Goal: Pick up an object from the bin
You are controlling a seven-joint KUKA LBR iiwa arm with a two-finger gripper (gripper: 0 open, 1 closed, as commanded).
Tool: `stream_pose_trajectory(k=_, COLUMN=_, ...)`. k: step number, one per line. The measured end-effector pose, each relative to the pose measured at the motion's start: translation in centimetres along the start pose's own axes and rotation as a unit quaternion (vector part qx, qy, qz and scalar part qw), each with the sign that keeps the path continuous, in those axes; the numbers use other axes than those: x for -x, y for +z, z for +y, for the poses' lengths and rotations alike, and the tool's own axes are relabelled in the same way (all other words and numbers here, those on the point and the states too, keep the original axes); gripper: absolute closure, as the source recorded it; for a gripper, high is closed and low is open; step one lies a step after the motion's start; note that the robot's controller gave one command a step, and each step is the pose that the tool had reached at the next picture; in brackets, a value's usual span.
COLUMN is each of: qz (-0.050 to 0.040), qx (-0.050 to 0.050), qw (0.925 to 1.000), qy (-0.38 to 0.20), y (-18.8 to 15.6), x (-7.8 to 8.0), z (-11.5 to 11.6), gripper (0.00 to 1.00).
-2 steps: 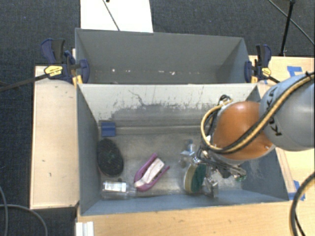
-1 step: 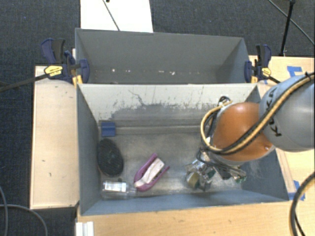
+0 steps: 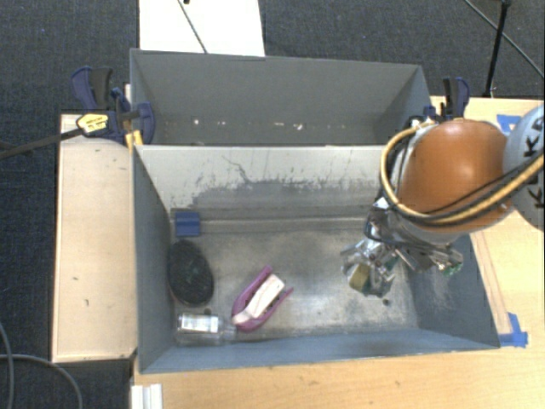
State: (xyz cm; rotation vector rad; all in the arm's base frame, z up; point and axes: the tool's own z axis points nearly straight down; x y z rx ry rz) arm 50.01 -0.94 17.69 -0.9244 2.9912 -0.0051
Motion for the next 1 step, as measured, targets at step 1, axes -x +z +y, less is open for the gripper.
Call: stream_pose_trajectory(k=1, qz=0.0001, qx=0.0, qw=1.0, qy=-0.004, y=-9.0, x=-0.14, z=-0.58, gripper=1.0)
